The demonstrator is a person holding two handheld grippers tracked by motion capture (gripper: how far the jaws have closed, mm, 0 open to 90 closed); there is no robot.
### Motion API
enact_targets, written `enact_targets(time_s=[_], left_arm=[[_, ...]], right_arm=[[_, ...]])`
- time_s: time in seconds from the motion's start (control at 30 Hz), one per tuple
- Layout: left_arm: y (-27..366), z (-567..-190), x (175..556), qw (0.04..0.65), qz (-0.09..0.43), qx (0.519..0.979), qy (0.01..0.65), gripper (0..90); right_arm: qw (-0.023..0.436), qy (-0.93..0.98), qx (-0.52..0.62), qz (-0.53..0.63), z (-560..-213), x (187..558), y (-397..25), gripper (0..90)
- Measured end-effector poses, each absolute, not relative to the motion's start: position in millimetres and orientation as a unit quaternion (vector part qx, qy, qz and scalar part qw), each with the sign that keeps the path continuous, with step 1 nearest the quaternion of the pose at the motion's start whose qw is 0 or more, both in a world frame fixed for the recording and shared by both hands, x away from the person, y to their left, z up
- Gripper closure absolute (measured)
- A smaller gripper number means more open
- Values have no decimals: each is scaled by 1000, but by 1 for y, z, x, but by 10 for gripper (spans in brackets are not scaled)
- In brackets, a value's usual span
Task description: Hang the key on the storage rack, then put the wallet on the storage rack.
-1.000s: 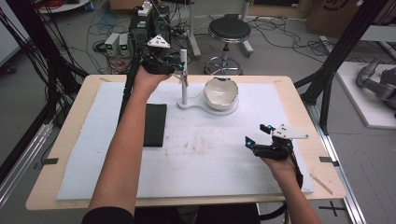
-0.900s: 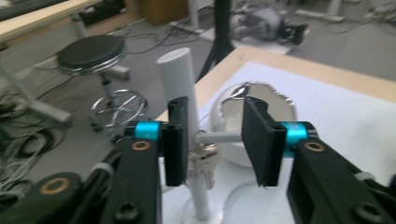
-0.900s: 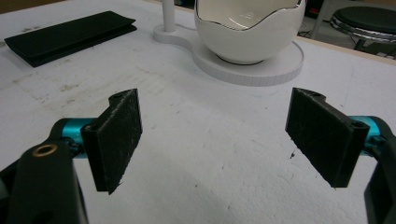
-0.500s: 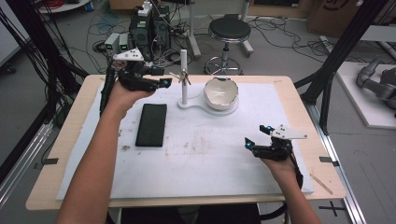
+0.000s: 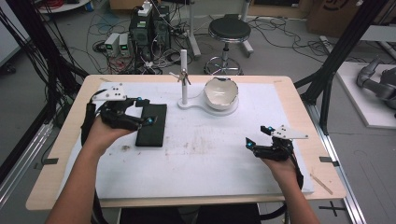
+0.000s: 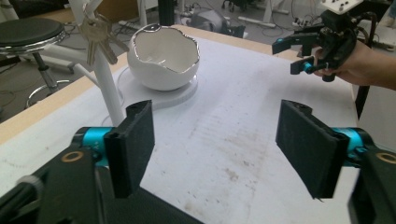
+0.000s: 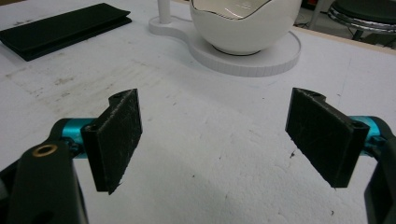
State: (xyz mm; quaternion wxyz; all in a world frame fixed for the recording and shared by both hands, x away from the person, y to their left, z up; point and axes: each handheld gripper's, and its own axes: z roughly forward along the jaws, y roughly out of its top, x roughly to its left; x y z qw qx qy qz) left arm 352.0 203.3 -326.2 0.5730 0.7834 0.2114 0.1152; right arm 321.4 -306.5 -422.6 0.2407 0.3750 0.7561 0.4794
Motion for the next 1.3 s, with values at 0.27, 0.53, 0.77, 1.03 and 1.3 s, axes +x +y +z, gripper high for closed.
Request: enact_targets(time_s=[0.27,0.53,0.77,1.03,1.3], left_arm=[[215,-368,331,550,114,793,236,255],[233,-384,322,564,97,783,244,236],[239,-388,325,555,112,783,259,197],[241,-390,324,562,106,777,262,197],[245,-388,326,566,117,768,276,197]], right_arm=[[242,757,379,473,-426,324,-308,187],[243,753,385,474,-429,324,-314,187],[248,748,393,474,-429,328,-319,187],[256,746,388,477,-425,328,-319,186],[253,750,387,474,-425,329,-317,187]])
